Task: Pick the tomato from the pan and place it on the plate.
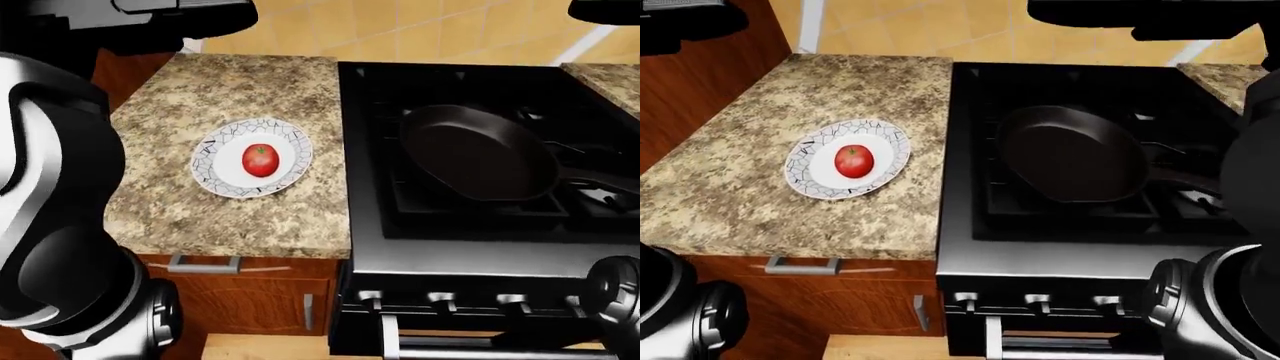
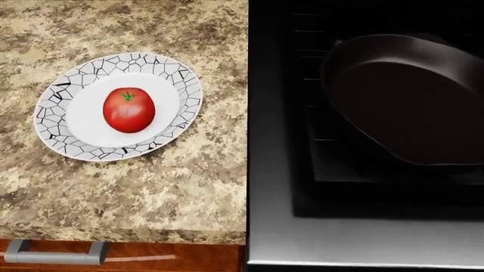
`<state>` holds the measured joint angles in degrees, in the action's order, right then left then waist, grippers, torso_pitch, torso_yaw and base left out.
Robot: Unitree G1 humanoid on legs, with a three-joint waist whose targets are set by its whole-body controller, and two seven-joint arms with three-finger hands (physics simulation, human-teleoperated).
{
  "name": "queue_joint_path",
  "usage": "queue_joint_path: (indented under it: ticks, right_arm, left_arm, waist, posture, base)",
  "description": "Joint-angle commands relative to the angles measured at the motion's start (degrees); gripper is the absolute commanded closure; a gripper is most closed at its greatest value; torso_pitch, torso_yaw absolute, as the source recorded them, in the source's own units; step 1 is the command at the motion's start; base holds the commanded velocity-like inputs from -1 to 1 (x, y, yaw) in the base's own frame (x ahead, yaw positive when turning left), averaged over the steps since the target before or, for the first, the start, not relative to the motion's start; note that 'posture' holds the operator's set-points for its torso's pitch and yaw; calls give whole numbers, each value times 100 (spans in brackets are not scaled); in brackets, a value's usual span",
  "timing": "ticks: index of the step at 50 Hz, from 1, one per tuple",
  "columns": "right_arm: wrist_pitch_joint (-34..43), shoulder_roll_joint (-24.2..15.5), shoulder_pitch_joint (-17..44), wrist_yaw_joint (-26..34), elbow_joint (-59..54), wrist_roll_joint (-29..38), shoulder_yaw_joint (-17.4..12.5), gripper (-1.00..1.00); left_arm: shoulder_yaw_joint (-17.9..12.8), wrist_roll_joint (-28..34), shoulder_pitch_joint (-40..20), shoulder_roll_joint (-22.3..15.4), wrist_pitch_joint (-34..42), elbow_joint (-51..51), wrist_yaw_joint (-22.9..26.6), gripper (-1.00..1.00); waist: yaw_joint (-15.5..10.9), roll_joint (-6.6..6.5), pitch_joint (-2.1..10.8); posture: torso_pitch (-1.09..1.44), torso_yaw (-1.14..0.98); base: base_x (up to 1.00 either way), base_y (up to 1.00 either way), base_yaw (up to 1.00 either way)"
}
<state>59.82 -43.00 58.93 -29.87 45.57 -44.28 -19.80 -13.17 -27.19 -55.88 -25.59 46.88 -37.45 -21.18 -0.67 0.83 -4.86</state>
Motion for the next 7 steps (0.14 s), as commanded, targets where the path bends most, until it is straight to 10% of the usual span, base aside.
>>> queue_joint_path:
  ticks: [1,7]
  right_arm:
    - [-264,-127,124,-34,-45,54,-82,-100]
    - [-570,-268,33,-41,-49,124,-90,-100]
  left_arm:
    - [-44,28,-170,-63,-146,-46,12,-100]
    - [-48,76,-234,-64,-289,-149,-7,-100]
  waist:
    - [2,3,130]
    - [3,12,124]
  posture:
    - [0,0]
    - [0,0]
  base:
    - [0,0,0]
    - [0,0,0]
